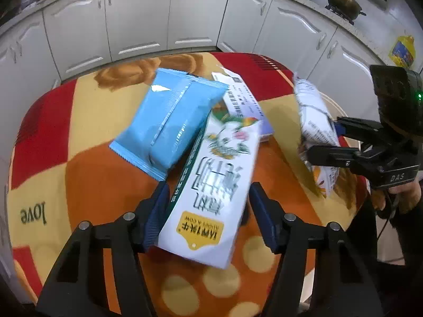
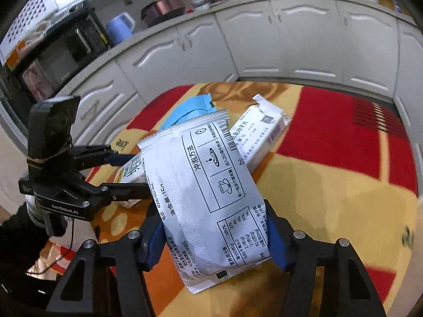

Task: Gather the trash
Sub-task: 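Grasp the white milk carton with the left tool while the right tool grasps the white sachet, then carry the milk carton and white sachet to the beige bin with both tools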

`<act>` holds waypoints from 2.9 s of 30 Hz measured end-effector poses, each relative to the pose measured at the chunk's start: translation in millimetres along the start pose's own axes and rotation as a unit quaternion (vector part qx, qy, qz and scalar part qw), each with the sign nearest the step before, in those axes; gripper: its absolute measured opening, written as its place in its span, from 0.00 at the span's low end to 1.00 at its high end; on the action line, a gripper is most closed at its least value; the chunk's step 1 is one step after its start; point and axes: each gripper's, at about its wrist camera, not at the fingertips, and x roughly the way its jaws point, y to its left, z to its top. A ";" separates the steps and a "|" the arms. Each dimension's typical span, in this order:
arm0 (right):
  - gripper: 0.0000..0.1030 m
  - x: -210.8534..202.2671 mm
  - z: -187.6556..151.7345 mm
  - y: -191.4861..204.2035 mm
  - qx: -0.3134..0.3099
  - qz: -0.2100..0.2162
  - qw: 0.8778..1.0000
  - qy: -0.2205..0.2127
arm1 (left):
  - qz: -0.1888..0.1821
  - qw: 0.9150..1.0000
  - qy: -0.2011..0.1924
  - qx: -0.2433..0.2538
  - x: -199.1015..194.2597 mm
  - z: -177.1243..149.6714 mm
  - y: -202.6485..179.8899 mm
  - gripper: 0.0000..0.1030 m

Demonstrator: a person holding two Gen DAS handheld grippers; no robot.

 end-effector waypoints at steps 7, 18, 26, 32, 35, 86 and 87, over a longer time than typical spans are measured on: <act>0.61 -31.7 -23.8 3.6 0.040 -0.022 0.998 -0.038 | 0.012 0.999 -0.020 -0.024 -10.0 -7.3 -15.8 0.54; 0.61 -46.7 -41.4 12.0 0.050 -0.042 0.997 -0.041 | 0.011 0.998 0.012 -0.064 5.5 -15.1 -29.8 0.54; 0.61 -47.1 -45.3 12.7 0.060 -0.051 0.996 -0.041 | 0.044 0.998 0.007 -0.051 21.4 -5.3 -42.1 0.53; 0.61 -54.3 -45.3 11.4 0.064 -0.060 0.995 -0.052 | 0.034 0.998 -0.013 -0.058 9.2 -5.2 -46.5 0.52; 0.61 -62.1 -44.4 9.5 0.068 -0.062 0.994 -0.065 | 0.029 0.998 -0.026 -0.057 0.4 -2.3 -52.2 0.51; 0.61 -187.6 -93.1 -114.7 0.208 -0.187 0.947 -0.156 | -0.035 0.997 -0.053 0.050 52.2 79.5 -225.2 0.51; 0.61 -188.5 -94.3 -118.6 0.212 -0.189 0.946 -0.156 | -0.037 0.997 -0.053 0.052 55.9 81.3 -229.5 0.51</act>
